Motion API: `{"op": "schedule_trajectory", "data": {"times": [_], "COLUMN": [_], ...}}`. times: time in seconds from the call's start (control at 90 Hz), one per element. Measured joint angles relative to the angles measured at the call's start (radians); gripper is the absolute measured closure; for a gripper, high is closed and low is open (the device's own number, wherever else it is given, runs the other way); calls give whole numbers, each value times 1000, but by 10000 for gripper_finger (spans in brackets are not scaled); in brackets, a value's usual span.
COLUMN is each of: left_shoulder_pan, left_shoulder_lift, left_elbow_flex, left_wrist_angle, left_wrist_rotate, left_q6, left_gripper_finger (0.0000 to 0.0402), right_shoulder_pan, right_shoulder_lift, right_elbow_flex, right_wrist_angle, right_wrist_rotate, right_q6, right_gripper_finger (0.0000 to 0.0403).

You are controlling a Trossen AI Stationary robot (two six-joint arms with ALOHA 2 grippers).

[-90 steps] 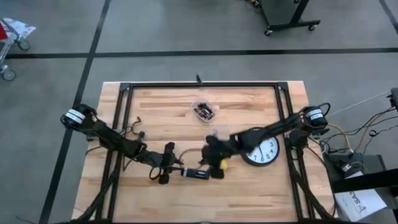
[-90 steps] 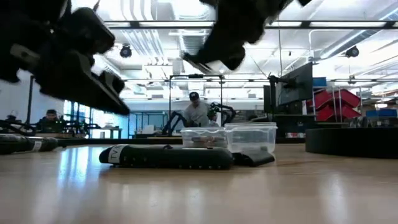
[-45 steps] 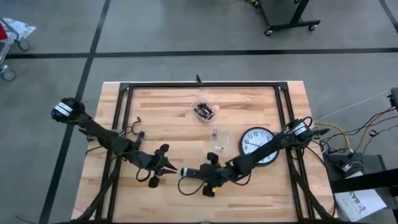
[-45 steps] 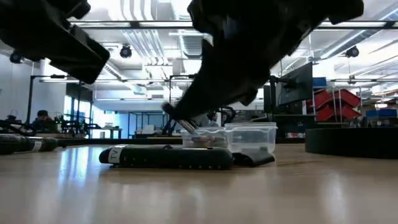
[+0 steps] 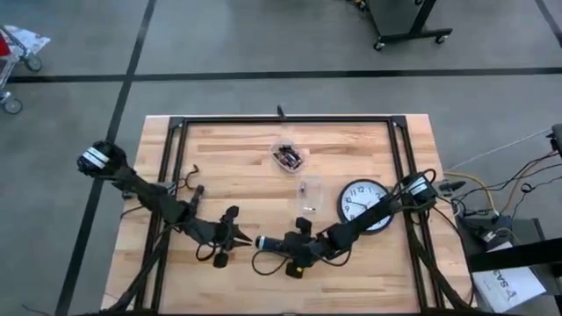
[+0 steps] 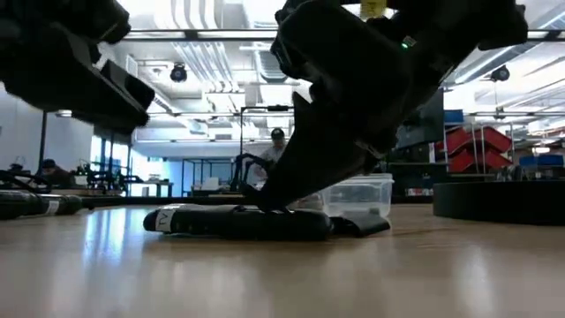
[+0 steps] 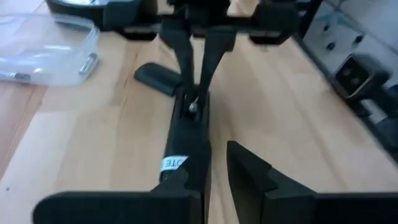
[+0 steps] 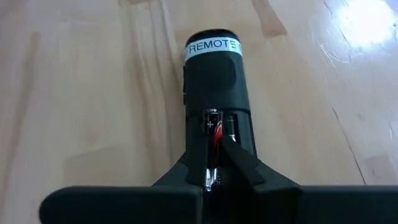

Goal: Insert battery
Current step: Insert the silver battery into the remote's battery compartment

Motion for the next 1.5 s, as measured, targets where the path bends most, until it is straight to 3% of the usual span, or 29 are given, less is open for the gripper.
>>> {"op": "schedule_trajectory", "data": {"times": [0.267,0.467,0.589,0.8,1.222,1.5], "left_shoulder_pan": [20,65,78,83,87,88], "left_shoulder_lift": [234,398,451,490,546,523], "left_elbow_flex": [43,201,279,356,370,361], "left_wrist_angle": [272,253,161,30,13,-6], "left_wrist_rotate": [-73,-97,-97,-96,-95,-68], "left_q6": [79,103,102,79,26,49], "left_gripper_finger": [370,370,370,370,371,371], "right_shoulder_pan": [2,1,1,2,5,9], "right_shoulder_lift": [-3,-2,-2,0,-13,-116], "right_elbow_flex": [2,1,1,-2,-4,-10], "right_wrist_angle": [-45,-48,-48,-41,-49,-97], "right_wrist_rotate": [-23,-38,-39,-44,-57,-71], "right_q6": [48,31,27,0,-72,-126], "right_gripper_finger": [395,395,395,395,396,395]}}
